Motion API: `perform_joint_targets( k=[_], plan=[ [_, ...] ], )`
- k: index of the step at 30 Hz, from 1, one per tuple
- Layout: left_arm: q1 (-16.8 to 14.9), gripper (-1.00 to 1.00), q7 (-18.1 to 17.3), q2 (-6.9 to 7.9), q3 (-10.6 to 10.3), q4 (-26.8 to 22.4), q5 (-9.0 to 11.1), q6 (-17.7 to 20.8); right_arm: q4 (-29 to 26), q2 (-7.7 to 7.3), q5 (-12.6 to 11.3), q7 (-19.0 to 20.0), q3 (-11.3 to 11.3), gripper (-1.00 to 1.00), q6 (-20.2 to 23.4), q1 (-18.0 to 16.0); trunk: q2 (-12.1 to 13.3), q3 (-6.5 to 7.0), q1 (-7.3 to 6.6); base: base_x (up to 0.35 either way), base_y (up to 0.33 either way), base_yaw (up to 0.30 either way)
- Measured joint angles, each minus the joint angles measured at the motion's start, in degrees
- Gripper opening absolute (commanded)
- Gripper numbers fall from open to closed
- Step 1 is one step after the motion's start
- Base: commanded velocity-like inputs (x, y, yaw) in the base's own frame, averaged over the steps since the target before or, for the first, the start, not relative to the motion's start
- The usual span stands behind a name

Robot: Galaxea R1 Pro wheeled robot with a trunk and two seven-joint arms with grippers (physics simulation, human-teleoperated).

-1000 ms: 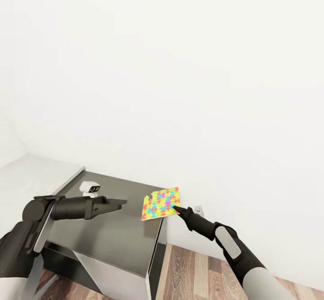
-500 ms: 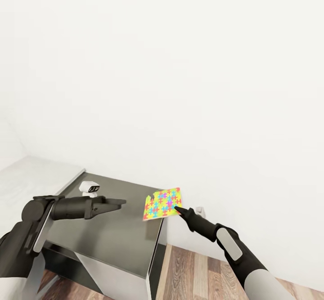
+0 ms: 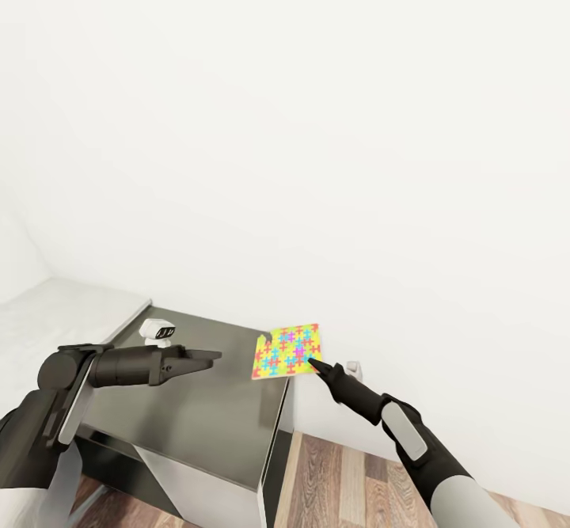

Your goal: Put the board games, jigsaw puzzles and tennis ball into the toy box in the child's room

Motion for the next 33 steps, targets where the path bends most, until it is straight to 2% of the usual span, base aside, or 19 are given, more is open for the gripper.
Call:
perform_joint_targets(
  k=[8, 33],
  plan=[
    [0.0, 1.0, 0.0, 0.06, 0.0, 0.0, 0.0, 0.0, 0.0, -0.51, 0.0, 0.2, -0.1, -1.0, -0.1, 0.0, 3.2, 2.1, -1.76, 0.0, 0.0, 0.0],
    [0.0, 1.0, 0.0, 0.09, 0.0, -0.1, 0.1, 0.0, 0.0, -0.54, 0.0, 0.3, -0.4, -1.0, -0.1, -0.1, 13.3, 8.96, -7.26, 0.0, 0.0, 0.001]
  ],
)
